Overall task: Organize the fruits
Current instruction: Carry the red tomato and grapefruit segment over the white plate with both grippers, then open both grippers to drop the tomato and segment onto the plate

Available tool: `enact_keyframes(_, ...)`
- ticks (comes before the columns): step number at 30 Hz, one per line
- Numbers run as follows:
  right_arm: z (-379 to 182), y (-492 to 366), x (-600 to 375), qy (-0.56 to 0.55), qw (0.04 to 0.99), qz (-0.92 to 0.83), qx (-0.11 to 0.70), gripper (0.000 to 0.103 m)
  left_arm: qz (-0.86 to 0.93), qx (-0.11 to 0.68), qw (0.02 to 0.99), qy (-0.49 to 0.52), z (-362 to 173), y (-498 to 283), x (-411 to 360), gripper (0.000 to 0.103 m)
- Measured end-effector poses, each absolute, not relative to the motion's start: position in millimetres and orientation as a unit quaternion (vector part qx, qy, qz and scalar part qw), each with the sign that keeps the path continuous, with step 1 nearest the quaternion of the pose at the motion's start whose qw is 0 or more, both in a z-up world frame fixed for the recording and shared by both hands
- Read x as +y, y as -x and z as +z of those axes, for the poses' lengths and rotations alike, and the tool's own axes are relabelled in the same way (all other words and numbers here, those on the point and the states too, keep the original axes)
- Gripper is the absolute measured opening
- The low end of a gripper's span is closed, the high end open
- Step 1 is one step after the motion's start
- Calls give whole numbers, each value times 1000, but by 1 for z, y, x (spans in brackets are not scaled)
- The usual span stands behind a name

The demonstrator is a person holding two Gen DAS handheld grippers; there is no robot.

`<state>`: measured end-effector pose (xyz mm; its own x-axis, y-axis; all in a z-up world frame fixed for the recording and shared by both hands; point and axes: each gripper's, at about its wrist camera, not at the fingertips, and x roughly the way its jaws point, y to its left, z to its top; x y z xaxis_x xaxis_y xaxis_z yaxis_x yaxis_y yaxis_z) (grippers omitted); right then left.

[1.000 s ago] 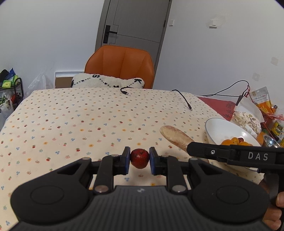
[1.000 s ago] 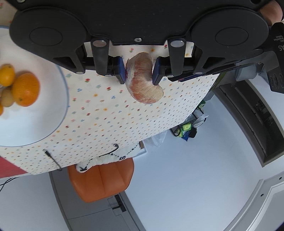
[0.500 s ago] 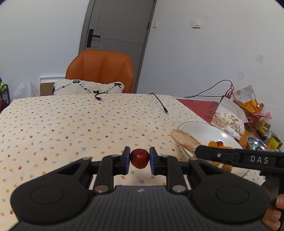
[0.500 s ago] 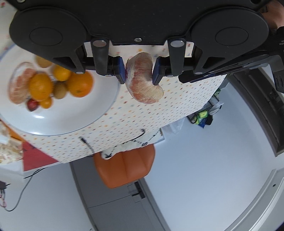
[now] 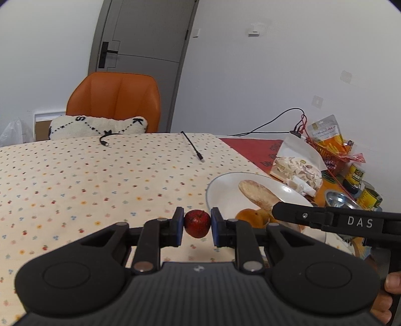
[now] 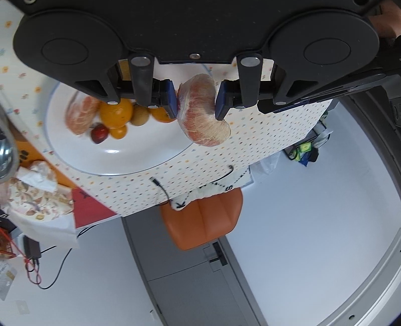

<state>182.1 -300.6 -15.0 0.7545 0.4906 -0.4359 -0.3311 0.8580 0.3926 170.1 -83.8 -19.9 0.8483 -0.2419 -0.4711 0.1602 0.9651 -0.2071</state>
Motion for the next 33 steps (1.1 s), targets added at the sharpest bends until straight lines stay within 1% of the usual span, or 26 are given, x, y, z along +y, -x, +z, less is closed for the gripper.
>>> enact_keyframes(17, -9, -178, -330, -157, 933, 194, 261, 31, -152, 252, 952, 82, -16, -185, -126, 21)
enact_keyframes(18, -9, -178, -330, -157, 933, 193, 261, 31, -150, 250, 953, 85, -16, -186, -125, 23)
enact_keyframes(21, -8, -180, -331, -158, 933, 193, 260, 31, -148, 249, 953, 92, -15, -189, -122, 25)
enact_keyframes(29, -11, -187, -327, -159, 932, 193, 262, 31, -113, 254, 956, 97, -15, -191, -103, 38)
enact_keyframes(33, -12, -194, -321, -160, 932, 194, 263, 31, -100, 258, 956, 100, -16, -190, -94, 49)
